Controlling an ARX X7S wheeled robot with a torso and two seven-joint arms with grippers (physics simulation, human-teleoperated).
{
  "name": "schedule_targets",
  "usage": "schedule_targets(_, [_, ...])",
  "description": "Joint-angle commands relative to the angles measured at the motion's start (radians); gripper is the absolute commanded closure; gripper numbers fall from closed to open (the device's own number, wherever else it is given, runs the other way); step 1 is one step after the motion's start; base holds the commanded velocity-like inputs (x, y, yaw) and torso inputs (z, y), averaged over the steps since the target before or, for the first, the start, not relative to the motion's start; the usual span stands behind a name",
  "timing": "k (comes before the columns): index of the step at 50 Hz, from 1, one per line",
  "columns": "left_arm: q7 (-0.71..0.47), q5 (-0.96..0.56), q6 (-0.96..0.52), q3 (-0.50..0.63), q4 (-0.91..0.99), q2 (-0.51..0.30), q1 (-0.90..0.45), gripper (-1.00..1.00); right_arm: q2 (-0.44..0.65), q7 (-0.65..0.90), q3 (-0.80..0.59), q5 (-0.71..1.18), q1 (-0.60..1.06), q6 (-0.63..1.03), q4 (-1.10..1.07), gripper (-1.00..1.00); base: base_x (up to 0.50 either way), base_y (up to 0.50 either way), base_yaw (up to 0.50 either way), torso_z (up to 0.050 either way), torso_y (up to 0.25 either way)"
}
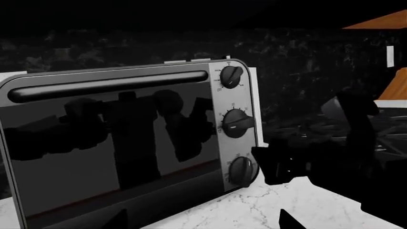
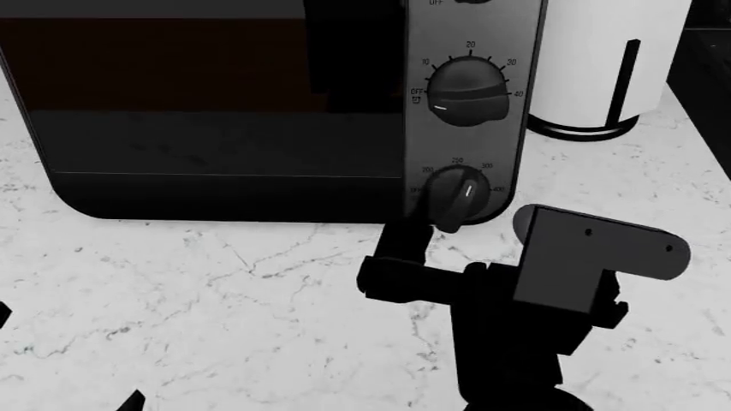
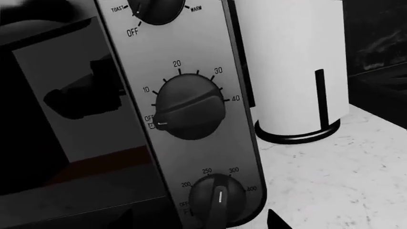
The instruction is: Decrease the toaster oven temperature.
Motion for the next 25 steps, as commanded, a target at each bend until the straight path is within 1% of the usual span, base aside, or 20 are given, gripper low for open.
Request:
schedule_targets(1, [-0.002,0.003,0.003,0.005,-0.002,0.0,-0.001,-1.0,0.001,-0.003,-0.014,0.009,0.018,-0.016,0.036,-1.0,0.0,0.0,0.0,0.0,0.0])
schedule_targets(25, [-0.007,0.01,0.0,0.011,0.01,-0.008,-0.005,-1.0,0.007,-0.023,-0.04,0.014,0.048,-0.068,0.143,-1.0,0.0,0.0,0.0,0.0,0.0])
